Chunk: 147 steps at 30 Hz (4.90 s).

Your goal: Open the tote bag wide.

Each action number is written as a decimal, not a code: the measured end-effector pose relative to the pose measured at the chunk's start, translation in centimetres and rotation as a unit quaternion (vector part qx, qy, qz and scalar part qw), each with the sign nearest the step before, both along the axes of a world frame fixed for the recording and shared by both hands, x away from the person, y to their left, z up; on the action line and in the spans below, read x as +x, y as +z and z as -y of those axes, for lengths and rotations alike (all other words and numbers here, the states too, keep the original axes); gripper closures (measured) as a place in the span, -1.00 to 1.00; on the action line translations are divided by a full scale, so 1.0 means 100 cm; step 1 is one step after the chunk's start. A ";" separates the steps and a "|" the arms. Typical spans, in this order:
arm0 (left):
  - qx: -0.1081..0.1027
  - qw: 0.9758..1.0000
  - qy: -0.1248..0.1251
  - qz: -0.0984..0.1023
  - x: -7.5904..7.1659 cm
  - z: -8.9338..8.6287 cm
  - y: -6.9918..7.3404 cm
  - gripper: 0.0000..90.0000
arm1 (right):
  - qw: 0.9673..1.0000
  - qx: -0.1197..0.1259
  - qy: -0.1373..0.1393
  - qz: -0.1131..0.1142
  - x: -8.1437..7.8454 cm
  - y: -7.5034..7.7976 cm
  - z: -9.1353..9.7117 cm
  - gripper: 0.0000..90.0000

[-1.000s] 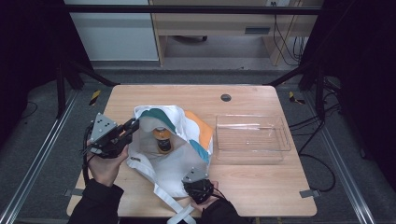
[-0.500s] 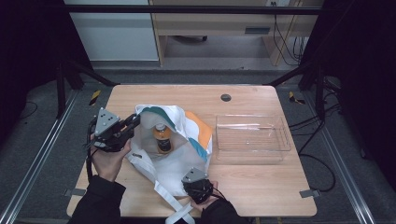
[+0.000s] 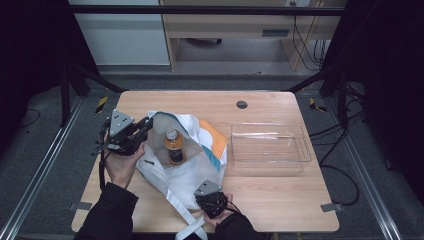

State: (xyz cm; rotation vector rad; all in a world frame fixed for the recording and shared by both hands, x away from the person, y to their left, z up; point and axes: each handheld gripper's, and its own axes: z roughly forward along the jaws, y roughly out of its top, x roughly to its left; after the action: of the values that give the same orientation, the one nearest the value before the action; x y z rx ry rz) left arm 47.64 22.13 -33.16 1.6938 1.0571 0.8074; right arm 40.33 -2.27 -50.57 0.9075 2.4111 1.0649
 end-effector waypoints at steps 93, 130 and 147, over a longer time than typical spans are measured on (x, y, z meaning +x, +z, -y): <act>0.029 0.997 -0.008 -0.065 -0.019 -0.035 -0.073 0.02 | 0.997 0.063 -0.016 0.049 0.008 0.048 0.023 0.53; 0.056 0.989 -0.080 -0.114 -0.064 0.008 -0.109 -0.12 | 0.987 0.097 -0.060 0.117 0.033 0.090 0.037 0.39; 0.064 0.977 -0.104 -0.174 -0.059 0.018 -0.122 0.42 | 0.987 0.056 -0.085 0.124 0.061 0.078 0.008 0.76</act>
State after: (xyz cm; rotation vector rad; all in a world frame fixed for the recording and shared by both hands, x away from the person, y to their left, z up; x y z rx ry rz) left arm 41.77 20.31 -45.31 2.0680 1.0533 0.4601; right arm 46.42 -3.05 -42.78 0.9374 2.0522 1.1815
